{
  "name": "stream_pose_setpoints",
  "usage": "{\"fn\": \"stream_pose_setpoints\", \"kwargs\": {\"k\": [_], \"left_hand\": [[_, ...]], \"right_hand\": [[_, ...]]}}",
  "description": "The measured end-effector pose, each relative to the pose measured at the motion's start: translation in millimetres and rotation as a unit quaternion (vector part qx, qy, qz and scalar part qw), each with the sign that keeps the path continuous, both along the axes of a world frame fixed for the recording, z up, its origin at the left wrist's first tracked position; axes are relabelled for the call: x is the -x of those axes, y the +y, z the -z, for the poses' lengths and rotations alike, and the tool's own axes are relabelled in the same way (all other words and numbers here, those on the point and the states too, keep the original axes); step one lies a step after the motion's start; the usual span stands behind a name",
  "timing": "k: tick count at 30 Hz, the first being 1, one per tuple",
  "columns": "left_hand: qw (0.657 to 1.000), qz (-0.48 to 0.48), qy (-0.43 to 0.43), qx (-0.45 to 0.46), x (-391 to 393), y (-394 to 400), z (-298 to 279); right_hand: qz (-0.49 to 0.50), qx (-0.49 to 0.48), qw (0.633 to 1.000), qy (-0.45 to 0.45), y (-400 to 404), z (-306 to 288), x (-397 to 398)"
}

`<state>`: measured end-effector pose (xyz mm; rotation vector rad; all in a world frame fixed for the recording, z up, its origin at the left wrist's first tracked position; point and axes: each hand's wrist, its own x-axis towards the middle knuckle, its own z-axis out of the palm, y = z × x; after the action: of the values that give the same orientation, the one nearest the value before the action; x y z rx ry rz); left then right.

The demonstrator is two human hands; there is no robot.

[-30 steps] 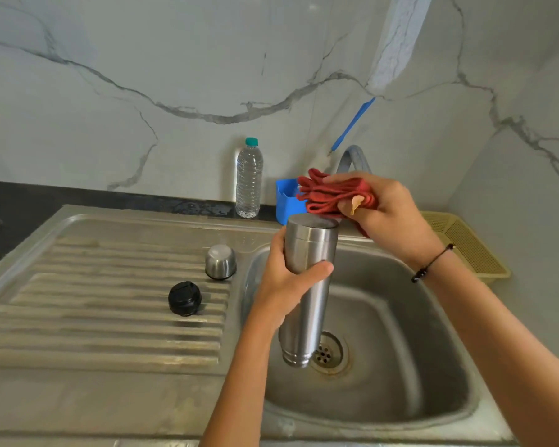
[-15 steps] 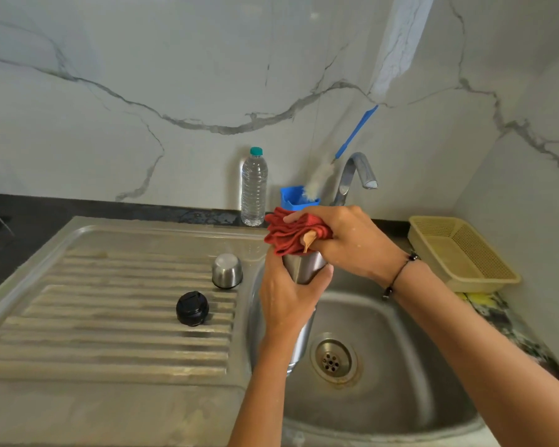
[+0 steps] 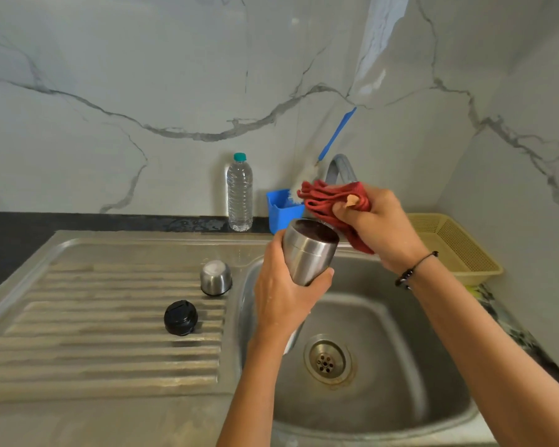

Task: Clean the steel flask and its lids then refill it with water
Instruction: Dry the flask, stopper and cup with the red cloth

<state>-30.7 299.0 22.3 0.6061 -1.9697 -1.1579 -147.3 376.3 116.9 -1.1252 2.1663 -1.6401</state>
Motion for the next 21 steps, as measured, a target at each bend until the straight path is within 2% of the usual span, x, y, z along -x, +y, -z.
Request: {"fn": "stream_pose_setpoints", "kwargs": {"k": [3,6,7,12,16,21], "left_hand": [[1.0,0.0,0.004,0.003,1.2,0.3,5.4],[1.0,-0.002,-0.001,-0.009,4.0,-2.4,13.1],[1.0,-0.006,-0.005,-0.008,4.3,-3.0,14.6],[0.999,-0.043,0.0,0.004,0.9,2.3,12.4],[0.999,-0.043,0.017,-0.008,2.7,8.1,9.3],[0.999,-0.029,-0.016,0.016,5.3,10.8,11.4]], "right_hand": [[-0.086,-0.023,0.989,0.114,6.5,-10.2,-21.5],[-0.129,-0.098,0.943,0.291,4.9,-4.1,-39.4],[-0.122,-0.106,0.935,0.315,2.6,-1.7,-41.5],[-0.076,-0.162,0.952,0.248,-9.1,-3.1,-41.1],[-0.022,-0.168,0.96,0.225,-14.5,-4.9,-39.3],[0.046,-0.144,0.974,0.168,-11.3,3.9,-36.8]]}}
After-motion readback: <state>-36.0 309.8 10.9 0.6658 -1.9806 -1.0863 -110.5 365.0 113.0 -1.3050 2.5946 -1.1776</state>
